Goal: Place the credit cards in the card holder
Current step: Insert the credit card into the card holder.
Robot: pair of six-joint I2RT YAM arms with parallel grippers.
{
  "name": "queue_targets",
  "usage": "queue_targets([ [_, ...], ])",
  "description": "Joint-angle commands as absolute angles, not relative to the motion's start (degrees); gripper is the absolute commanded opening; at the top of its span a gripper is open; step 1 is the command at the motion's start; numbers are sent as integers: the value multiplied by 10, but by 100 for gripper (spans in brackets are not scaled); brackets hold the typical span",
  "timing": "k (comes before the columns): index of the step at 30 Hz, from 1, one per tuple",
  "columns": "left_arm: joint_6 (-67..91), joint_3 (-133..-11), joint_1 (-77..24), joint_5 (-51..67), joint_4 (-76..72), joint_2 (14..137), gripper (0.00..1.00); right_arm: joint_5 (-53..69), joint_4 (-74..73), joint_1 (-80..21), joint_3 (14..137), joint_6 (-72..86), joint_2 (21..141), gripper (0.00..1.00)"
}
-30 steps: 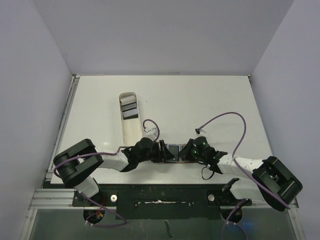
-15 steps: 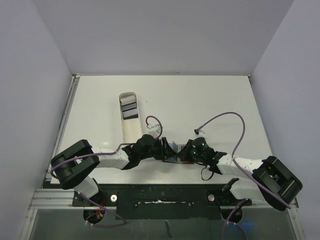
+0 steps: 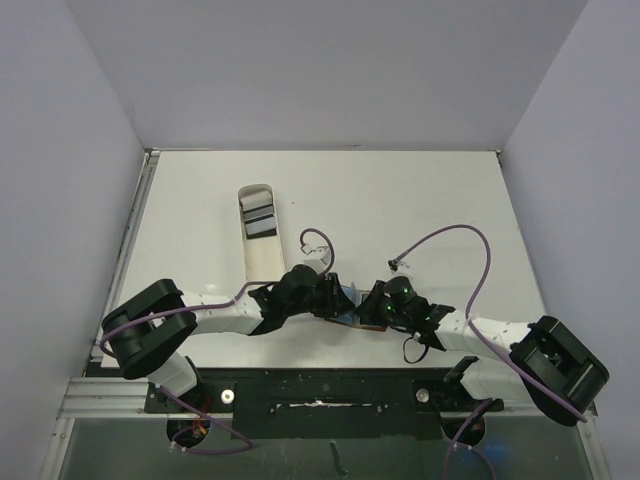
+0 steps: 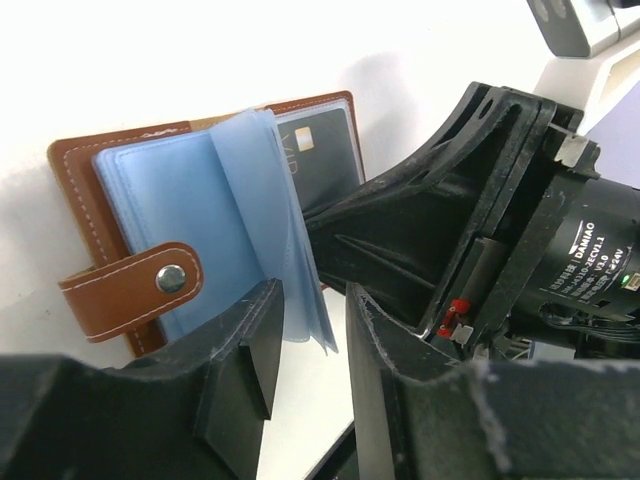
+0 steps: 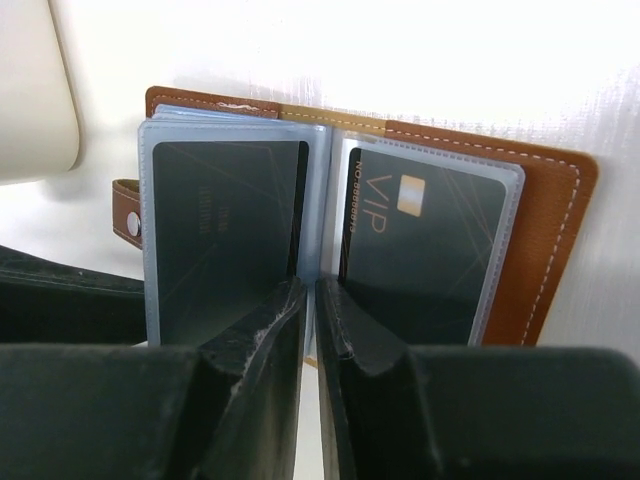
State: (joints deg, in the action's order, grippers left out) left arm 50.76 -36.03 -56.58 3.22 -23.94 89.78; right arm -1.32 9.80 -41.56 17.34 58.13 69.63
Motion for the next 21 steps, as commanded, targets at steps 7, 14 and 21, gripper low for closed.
queue_targets([
  [7, 490, -388, -573, 30, -268, 888, 23, -43, 77, -421, 169, 577, 671, 14],
  [14, 494, -381, -574, 43, -295, 897, 0, -45, 79, -421, 164, 577, 665, 14],
  [21, 500, -379, -574, 62, -326, 908, 0, -46, 77, -420, 161, 578, 659, 16],
])
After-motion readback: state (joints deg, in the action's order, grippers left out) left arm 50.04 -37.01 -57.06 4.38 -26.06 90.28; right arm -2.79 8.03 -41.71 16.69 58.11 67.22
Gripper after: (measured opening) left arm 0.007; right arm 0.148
